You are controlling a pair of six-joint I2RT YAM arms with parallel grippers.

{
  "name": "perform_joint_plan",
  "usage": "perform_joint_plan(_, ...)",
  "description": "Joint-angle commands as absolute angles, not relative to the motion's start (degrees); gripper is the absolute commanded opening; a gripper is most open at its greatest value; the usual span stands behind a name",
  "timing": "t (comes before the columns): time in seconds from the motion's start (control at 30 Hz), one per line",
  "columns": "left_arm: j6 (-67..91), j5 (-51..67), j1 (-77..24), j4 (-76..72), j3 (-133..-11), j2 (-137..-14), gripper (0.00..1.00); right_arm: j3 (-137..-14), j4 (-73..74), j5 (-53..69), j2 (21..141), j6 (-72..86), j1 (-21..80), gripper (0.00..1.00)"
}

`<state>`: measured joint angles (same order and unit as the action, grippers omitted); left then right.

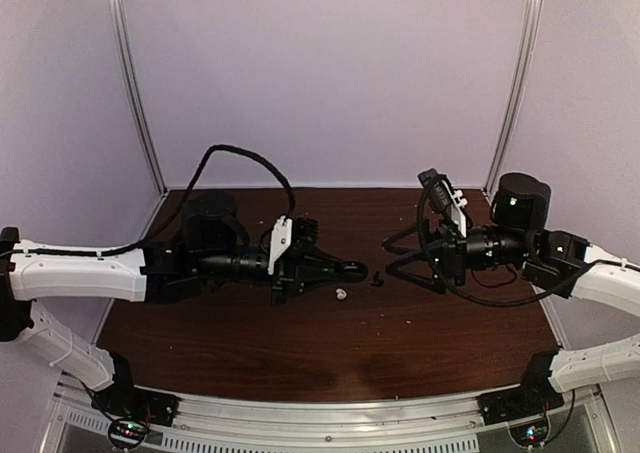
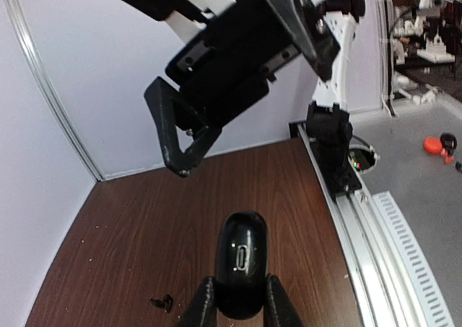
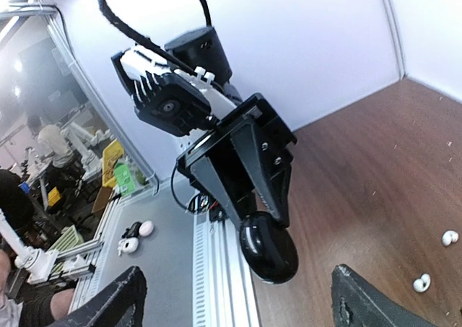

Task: Insert the wireless bluetooth earbuds into the charging case
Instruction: Pass from the left arm to the right

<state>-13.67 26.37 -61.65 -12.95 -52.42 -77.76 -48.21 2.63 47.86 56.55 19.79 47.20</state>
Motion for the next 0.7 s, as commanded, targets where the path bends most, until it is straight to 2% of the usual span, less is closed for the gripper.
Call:
perform_joint_plan(0.0, 4.4, 32.1, -60.7, -35.9, -50.1, -76.4, 0.02, -45.0, -9.2, 38.8, 54.7, 17.3, 47.0, 0.86)
perform_joint_plan(0.23, 16.3, 32.3, -60.5, -54.2, -46.9, -77.6, 0.01, -44.6, -18.7, 38.3, 56.1, 15.6, 49.4, 0.73)
perform_joint_plan(0.67, 21.6, 30.5, -60.4, -61.5, -46.2, -80.1, 0.0, -47.2, -22.0, 35.2, 60.6, 10.3, 56.0, 0.62)
